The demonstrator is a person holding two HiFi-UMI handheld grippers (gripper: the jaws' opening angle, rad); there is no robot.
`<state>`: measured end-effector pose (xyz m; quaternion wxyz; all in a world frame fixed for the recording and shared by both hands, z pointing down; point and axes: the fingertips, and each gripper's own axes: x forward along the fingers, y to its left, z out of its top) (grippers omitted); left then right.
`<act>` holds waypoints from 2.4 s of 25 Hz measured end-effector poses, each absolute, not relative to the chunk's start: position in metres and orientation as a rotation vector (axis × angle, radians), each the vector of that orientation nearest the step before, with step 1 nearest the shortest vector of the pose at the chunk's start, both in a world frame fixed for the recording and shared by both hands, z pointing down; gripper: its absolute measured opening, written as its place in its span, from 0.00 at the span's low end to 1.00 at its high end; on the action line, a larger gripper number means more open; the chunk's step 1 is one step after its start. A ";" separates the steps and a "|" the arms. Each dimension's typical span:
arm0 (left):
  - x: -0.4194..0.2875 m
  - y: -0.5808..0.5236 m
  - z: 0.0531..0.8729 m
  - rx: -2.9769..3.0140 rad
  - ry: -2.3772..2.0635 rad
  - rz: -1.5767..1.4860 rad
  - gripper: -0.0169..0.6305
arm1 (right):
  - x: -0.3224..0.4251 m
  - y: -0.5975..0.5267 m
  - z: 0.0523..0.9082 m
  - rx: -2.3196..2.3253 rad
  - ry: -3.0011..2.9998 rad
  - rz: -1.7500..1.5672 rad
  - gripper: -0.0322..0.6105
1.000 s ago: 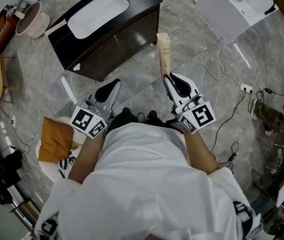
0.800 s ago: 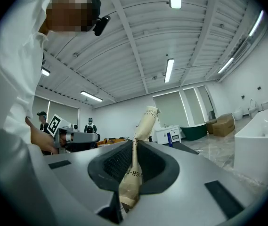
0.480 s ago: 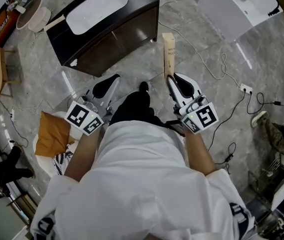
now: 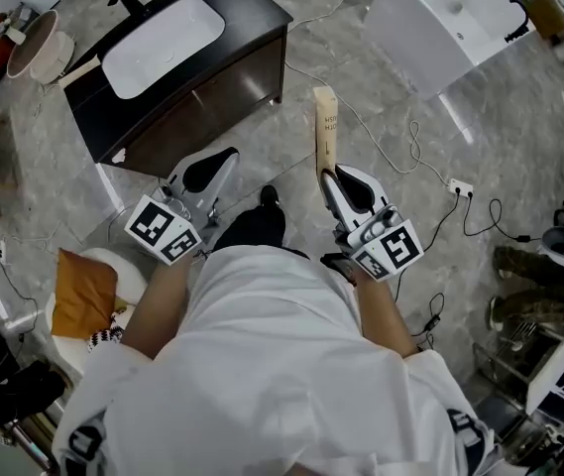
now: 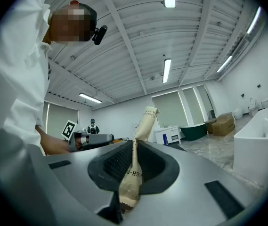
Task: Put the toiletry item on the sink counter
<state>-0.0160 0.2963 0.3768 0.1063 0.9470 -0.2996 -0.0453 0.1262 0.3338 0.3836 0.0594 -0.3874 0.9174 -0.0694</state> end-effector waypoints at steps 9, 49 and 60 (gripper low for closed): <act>-0.017 0.202 0.372 2.765 -0.904 -0.209 0.05 | 0.134 0.234 0.363 -1.164 2.788 -0.213 0.12; 0.099 -0.074 0.364 2.580 -1.302 -0.269 0.05 | 0.264 -0.097 0.360 -0.746 2.895 -0.274 0.12; 0.112 -0.103 0.373 2.432 -1.509 -0.227 0.05 | 0.270 -0.151 0.381 -0.485 2.951 -0.393 0.12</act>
